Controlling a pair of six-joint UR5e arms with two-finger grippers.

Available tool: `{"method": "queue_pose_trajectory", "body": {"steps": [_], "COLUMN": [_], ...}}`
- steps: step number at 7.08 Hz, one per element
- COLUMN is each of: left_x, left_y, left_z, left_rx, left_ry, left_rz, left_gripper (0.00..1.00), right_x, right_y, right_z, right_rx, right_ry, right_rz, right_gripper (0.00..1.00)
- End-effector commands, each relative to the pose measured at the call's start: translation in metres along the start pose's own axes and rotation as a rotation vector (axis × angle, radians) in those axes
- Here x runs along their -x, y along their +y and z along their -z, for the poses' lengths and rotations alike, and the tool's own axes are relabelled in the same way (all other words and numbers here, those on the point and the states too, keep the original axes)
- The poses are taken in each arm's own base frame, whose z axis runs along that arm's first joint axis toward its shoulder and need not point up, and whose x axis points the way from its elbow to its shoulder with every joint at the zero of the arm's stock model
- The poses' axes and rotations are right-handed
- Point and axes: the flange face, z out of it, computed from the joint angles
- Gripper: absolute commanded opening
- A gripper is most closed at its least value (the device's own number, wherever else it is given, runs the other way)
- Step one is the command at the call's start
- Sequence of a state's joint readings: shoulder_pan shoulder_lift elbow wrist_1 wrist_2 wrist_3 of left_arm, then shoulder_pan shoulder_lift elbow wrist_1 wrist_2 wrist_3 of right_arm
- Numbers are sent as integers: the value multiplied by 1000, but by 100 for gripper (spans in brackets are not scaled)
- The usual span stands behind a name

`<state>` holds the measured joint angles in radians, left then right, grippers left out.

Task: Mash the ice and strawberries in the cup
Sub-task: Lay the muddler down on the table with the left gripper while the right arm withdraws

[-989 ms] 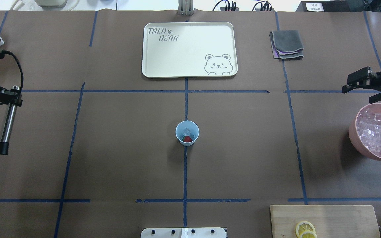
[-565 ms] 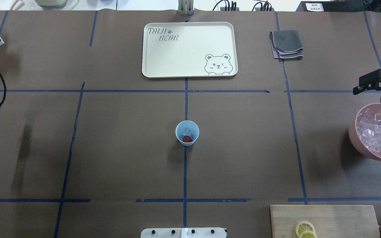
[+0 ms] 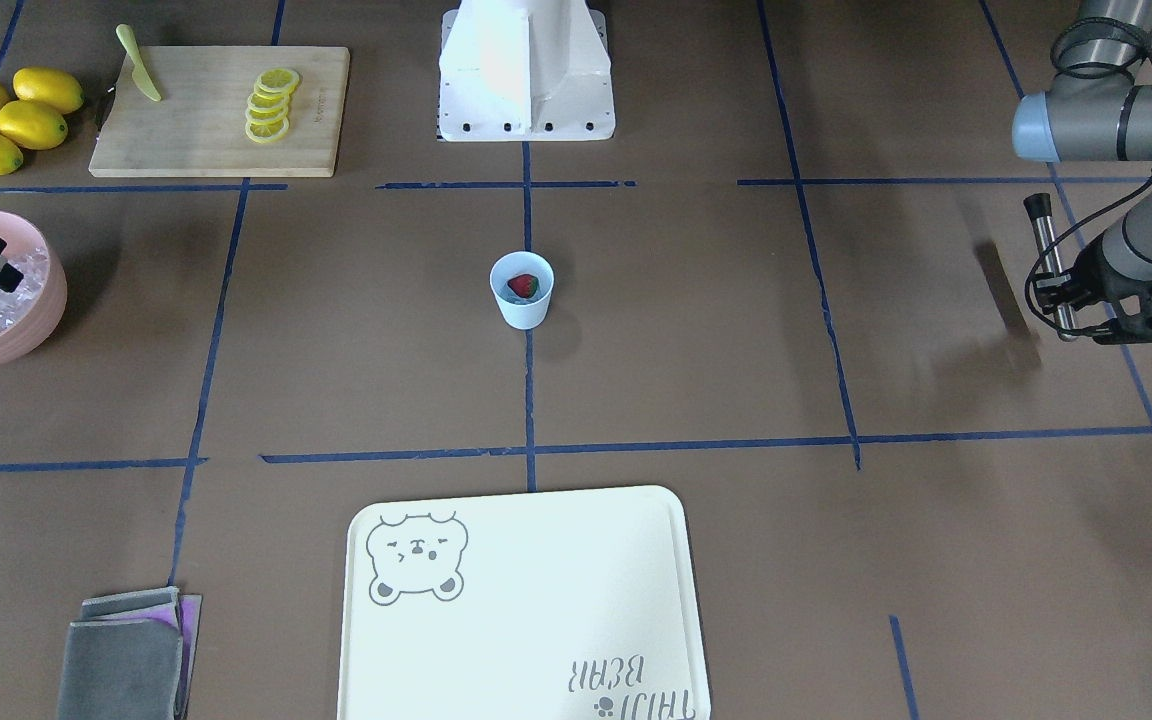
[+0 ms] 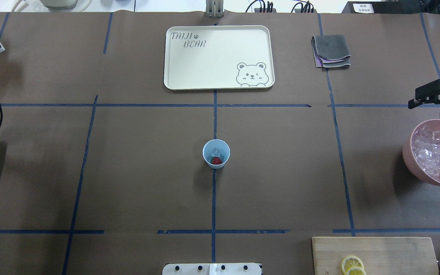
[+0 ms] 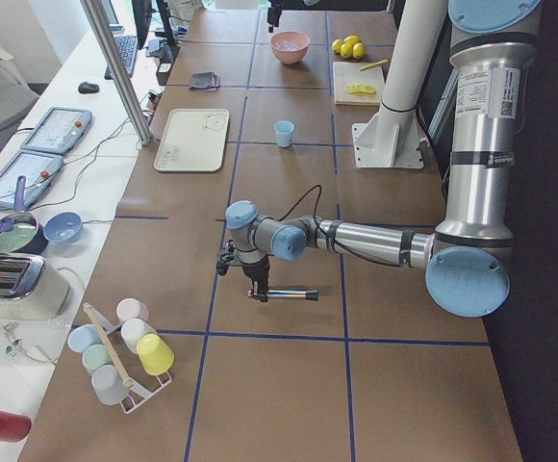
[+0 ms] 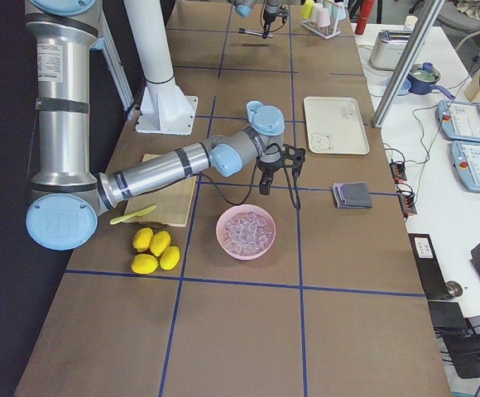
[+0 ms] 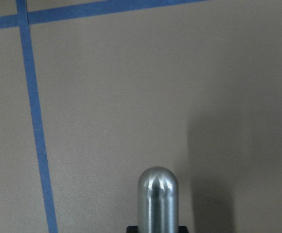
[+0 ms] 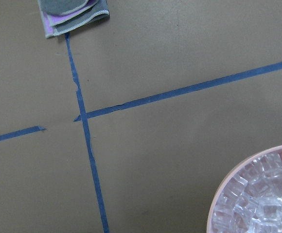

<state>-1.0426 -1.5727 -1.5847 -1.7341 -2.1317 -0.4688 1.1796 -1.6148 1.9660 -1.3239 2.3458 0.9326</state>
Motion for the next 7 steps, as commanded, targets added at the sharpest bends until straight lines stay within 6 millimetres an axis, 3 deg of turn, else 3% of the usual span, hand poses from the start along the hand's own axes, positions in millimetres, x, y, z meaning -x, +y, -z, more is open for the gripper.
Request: {"method": "queue_pose_trajectory", "body": {"steps": [1, 7], "left_x": [32, 37], "left_y": [-7, -13], "left_z": [-6, -15], "left_rx": [-6, -8], "left_ry": [-5, -6], "left_rz": [43, 47], "left_gripper": [0, 1], "right_x": [-1, -1], "right_y": [0, 0], "right_z": [0, -1], "right_rx": [0, 2], "right_ry": [1, 1], "right_rz": [-1, -2], "right_gripper": [100, 100]}}
